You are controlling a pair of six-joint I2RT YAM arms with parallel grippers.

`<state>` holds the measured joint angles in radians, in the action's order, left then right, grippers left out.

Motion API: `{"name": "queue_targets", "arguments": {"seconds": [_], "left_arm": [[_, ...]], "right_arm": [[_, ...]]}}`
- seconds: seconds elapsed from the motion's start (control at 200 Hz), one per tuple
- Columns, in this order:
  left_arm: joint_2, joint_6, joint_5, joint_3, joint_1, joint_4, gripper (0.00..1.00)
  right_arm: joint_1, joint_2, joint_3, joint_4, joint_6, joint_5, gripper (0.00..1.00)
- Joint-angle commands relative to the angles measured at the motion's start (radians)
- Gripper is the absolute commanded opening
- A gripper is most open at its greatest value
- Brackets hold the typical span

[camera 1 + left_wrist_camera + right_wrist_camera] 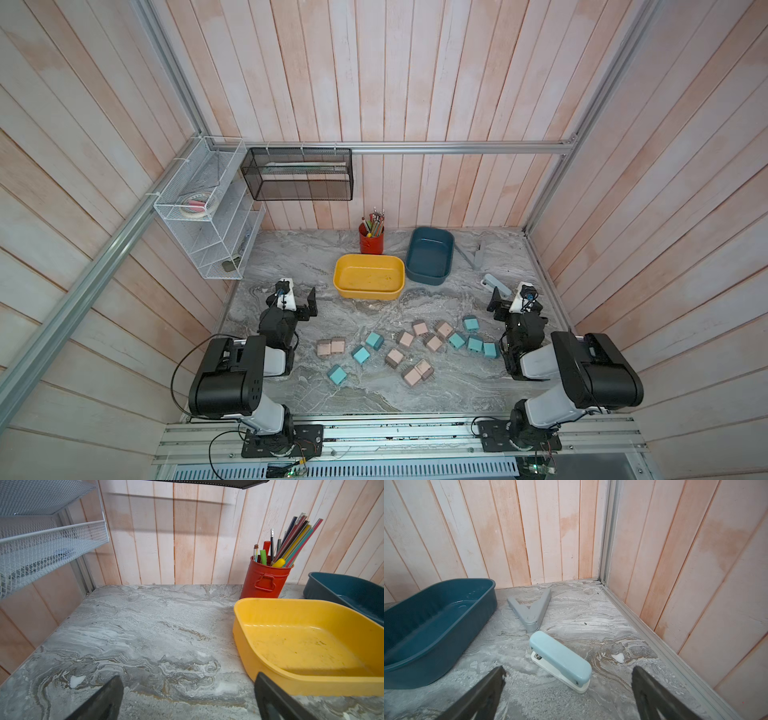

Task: Place the plugs by color into the storage box
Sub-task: Pick up the plug from the center of the board.

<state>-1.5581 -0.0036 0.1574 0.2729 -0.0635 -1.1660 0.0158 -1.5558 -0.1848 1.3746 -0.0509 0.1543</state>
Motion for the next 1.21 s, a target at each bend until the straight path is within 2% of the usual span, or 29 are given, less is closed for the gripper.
{"name": "queue_targets", "arguments": {"seconds": [0.0,0.67,0.73,0.78,0.82,0.88,0.945,1.0,1.07,1.2], "left_arm": [[-0.006,-0.004,0.01,0.003,-0.002,-0.007,1.0],[-0.004,-0.01,0.004,0.004,-0.003,-0.002,1.0],[0.014,-0.045,-0.081,0.004,-0.004,0.009,1.0],[0.069,-0.065,-0.121,0.018,-0.01,0.095,1.0],[0.107,-0.065,-0.12,0.033,-0.011,0.155,1.0],[0.174,-0.104,-0.149,0.095,-0.012,0.354,1.0],[0.207,-0.171,-0.22,0.214,-0.012,0.65,1.0],[0.193,-0.241,-0.268,0.334,-0.012,0.895,1.0],[0.17,-0.284,-0.236,0.43,-0.01,1.092,1.0],[0.19,-0.394,-0.167,0.476,-0.002,1.26,1.0]], "right_arm": [[-0.002,-0.01,-0.018,-0.01,0.01,-0.013,0.98],[-0.002,-0.01,-0.019,-0.016,0.011,-0.02,0.98],[-0.005,-0.002,-0.019,-0.017,-0.004,0.041,0.98],[-0.005,0.023,-0.025,-0.05,-0.028,0.104,0.98],[-0.004,0.05,-0.035,-0.112,-0.029,0.091,0.98],[-0.023,0.064,-0.074,-0.156,0.006,0.109,0.98],[-0.059,0.114,-0.174,-0.389,0.021,0.165,0.98],[-0.059,0.14,-0.263,-0.594,-0.038,0.188,0.98],[-0.064,0.153,-0.369,-0.81,-0.107,0.171,0.98],[-0.138,0.171,-0.497,-1.075,-0.188,0.2,0.98]]}}
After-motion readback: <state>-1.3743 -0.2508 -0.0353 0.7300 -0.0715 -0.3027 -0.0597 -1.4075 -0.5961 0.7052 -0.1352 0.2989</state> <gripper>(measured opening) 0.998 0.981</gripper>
